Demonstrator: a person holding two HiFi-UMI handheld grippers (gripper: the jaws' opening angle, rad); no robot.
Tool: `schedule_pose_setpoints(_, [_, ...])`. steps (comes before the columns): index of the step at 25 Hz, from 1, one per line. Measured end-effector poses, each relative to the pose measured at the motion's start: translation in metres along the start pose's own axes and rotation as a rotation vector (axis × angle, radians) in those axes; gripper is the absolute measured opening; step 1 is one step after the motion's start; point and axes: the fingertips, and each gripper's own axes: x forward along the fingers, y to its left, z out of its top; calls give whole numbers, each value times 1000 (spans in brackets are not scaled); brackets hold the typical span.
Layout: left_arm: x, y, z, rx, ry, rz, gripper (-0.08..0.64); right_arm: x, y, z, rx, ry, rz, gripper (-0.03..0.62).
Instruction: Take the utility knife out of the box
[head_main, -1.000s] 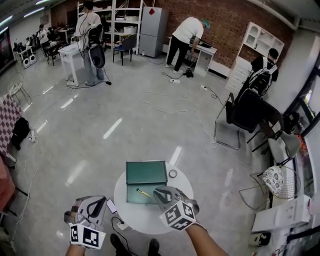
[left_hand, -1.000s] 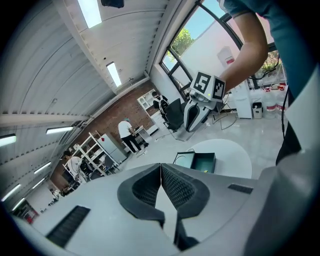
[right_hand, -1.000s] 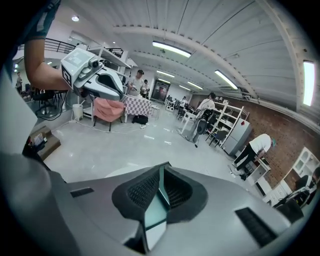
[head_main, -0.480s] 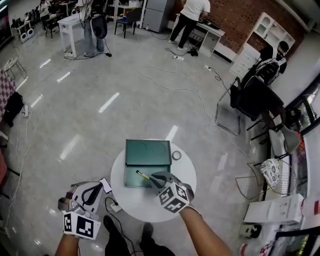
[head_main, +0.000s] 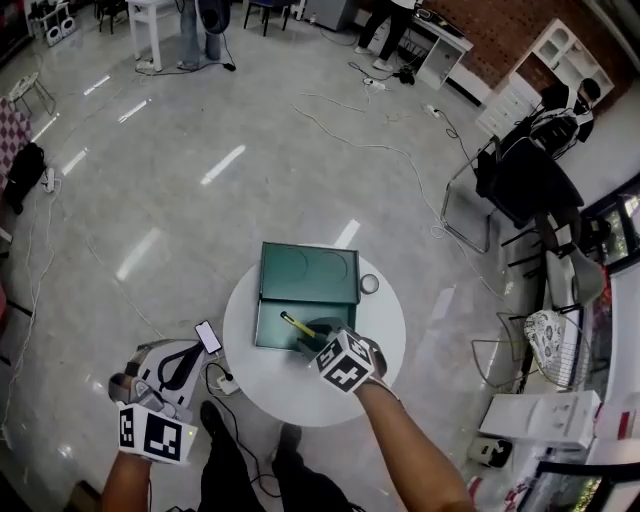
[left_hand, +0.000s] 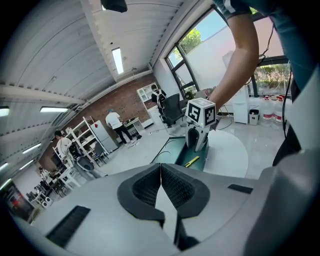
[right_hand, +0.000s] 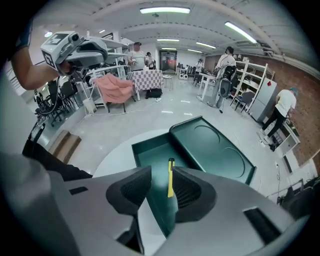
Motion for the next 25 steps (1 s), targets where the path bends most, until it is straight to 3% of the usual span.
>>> schedule_pose_setpoints(13, [11, 0, -74, -58, 14, -11, 20, 87, -4, -13, 12, 125, 12, 137])
schedule_pose_setpoints(22, [7, -3, -100, -76, 20, 0, 20, 119, -2, -37, 53, 182, 25, 135])
schedule_pose_setpoints(25, [1, 0, -104, -80, 23, 7, 20, 125, 0, -42, 80, 177, 12, 106])
